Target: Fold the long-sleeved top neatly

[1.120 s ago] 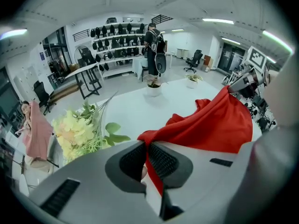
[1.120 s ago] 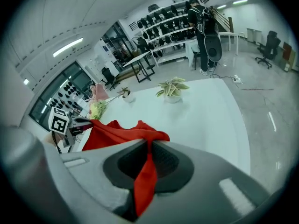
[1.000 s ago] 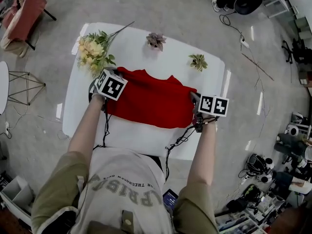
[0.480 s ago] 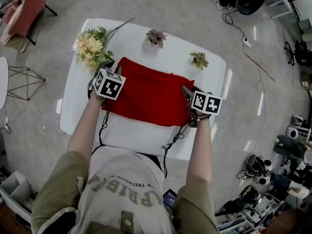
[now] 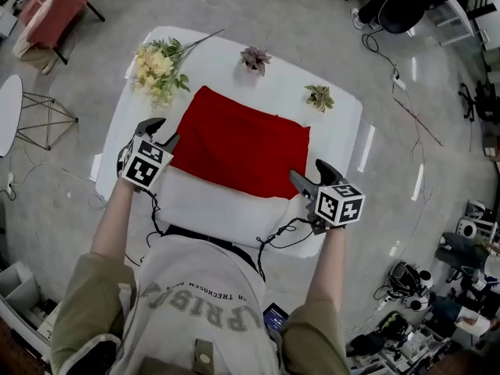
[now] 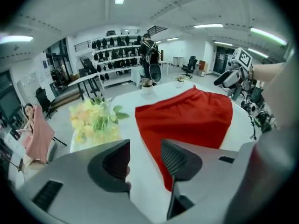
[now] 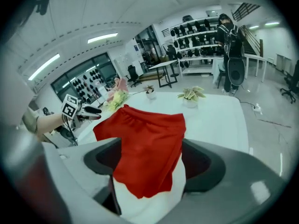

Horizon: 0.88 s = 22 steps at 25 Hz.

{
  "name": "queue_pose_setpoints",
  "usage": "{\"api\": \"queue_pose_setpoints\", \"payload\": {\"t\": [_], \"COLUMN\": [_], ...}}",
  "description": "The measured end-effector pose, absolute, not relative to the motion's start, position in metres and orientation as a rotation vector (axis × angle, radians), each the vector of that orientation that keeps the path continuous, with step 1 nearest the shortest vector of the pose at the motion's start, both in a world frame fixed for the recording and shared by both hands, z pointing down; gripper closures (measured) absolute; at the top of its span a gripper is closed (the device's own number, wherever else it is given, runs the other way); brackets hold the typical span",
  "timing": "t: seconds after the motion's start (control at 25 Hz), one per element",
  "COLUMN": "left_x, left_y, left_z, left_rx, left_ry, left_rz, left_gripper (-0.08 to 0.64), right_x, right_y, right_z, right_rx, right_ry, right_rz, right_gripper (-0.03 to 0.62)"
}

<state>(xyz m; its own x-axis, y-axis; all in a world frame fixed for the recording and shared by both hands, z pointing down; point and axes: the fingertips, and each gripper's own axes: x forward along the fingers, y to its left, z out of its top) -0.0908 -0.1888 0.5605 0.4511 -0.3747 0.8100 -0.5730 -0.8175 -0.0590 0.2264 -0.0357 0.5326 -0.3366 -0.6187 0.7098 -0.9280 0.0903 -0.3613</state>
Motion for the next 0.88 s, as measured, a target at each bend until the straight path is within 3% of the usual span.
{"api": "queue_pose_setpoints", "payload": {"t": [0.12, 0.4, 0.48, 0.56, 0.88], "left_x": [-0.113, -0.12, -0.117, -0.114, -0.136], "left_y": [-0.149, -0.107, -0.104, -0.103, -0.075], "left_z": [0.582, 0.608, 0.608, 0.608, 0.577], "left_rx": [2.425, 2.368, 2.393, 2.424, 2.435], "left_ry": [-0.683, -0.656, -0.672, -0.679, -0.711], "left_rz": [1.384, 1.425, 1.437, 1.432, 1.195], "left_gripper": [0.341, 0.342, 0.403, 0.484, 0.522], "right_x": [0.217, 0.196, 0.195, 0.196, 0.194], "right_y": [0.002, 0.045, 0.054, 0.058, 0.088], "right_z": [0.549, 0.595, 0.603, 0.607, 0.578], "right_rx": [1.423, 1.244, 1.214, 1.229, 1.297], "right_ry": [-1.957, -1.846, -1.812, -1.792, -1.906], "right_rz": [1.093, 1.039, 0.982, 0.932, 0.998], "right_gripper": [0.198, 0.203, 0.227, 0.38, 0.569]}}
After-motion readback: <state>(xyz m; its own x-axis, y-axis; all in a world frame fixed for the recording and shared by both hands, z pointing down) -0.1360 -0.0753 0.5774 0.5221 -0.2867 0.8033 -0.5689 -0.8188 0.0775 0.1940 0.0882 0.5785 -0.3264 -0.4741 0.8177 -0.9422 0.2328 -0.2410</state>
